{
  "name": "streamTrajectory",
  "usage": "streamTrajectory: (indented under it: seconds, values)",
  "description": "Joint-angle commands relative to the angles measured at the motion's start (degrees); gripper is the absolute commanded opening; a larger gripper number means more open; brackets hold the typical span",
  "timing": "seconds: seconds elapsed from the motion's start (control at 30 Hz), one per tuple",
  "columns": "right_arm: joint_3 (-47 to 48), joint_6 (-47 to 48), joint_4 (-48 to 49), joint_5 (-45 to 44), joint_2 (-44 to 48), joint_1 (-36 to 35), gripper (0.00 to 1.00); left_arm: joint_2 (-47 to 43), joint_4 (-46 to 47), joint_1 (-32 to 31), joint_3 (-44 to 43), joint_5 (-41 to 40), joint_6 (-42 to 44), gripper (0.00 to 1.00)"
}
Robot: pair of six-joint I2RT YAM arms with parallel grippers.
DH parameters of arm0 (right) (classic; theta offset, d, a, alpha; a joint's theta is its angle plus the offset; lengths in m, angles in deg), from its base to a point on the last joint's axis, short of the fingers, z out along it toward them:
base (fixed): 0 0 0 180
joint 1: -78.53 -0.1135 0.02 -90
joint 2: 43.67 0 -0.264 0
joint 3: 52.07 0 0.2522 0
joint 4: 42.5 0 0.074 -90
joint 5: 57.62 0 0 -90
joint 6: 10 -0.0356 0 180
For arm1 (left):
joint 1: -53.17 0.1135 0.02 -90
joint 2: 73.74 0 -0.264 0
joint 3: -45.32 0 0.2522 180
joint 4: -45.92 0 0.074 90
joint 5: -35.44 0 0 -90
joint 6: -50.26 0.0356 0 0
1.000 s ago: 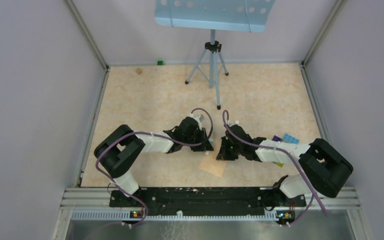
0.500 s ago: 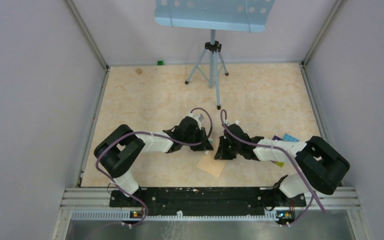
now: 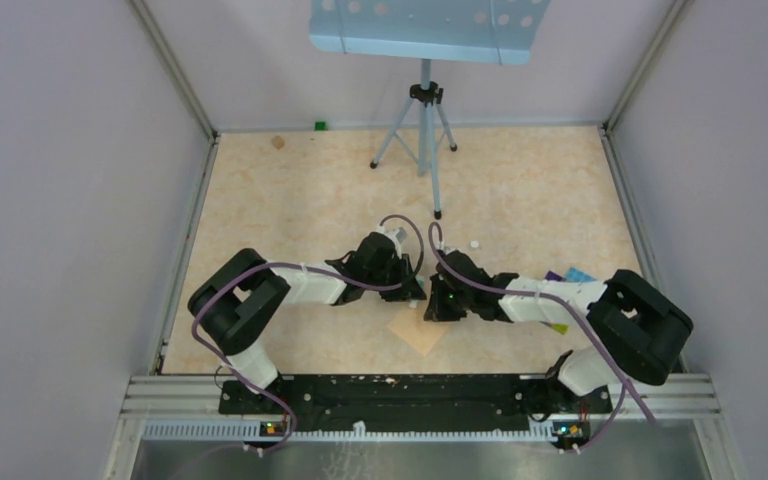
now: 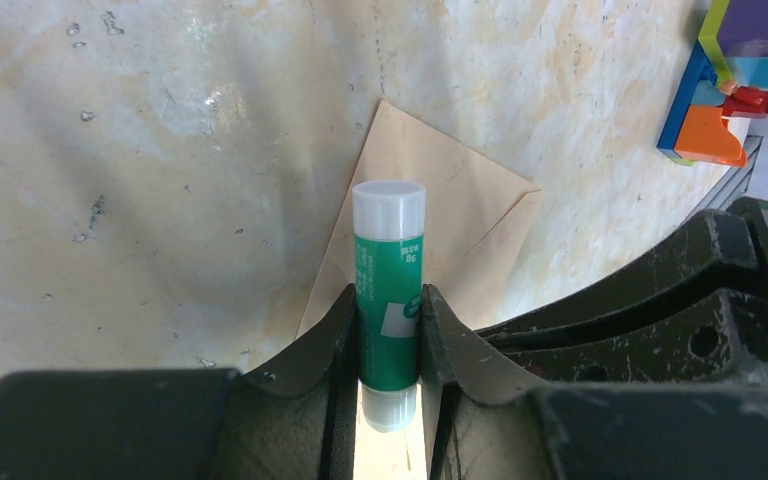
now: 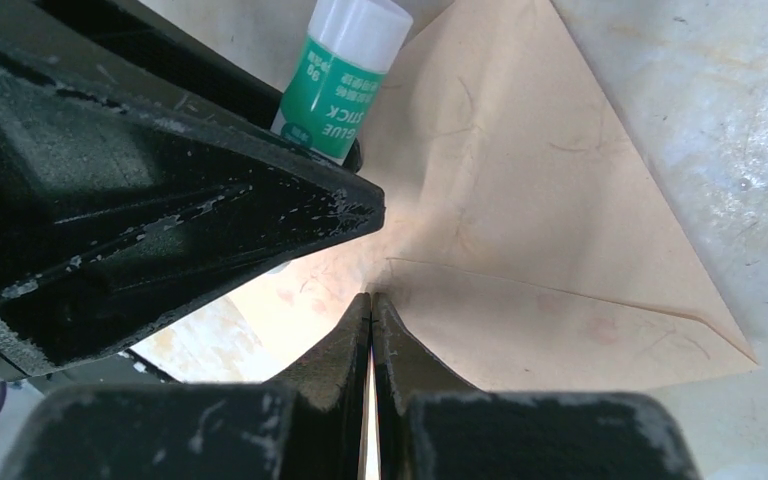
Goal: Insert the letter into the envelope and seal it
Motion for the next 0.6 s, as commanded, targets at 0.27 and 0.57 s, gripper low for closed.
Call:
streamTrajectory:
  seconds: [0.27, 0.57]
  values:
    - [2.8, 1.5, -6.8, -13.2, -1.7, -8.4, 0.0, 3.2, -4.0, 1.3, 1.5, -2.4, -1.5, 0.0]
    - [4.3, 1.9, -8.7, -18.5, -2.2, -12.6, 0.0, 3.8, -3.0, 1.9, 2.7, -2.0, -3.3, 0.0]
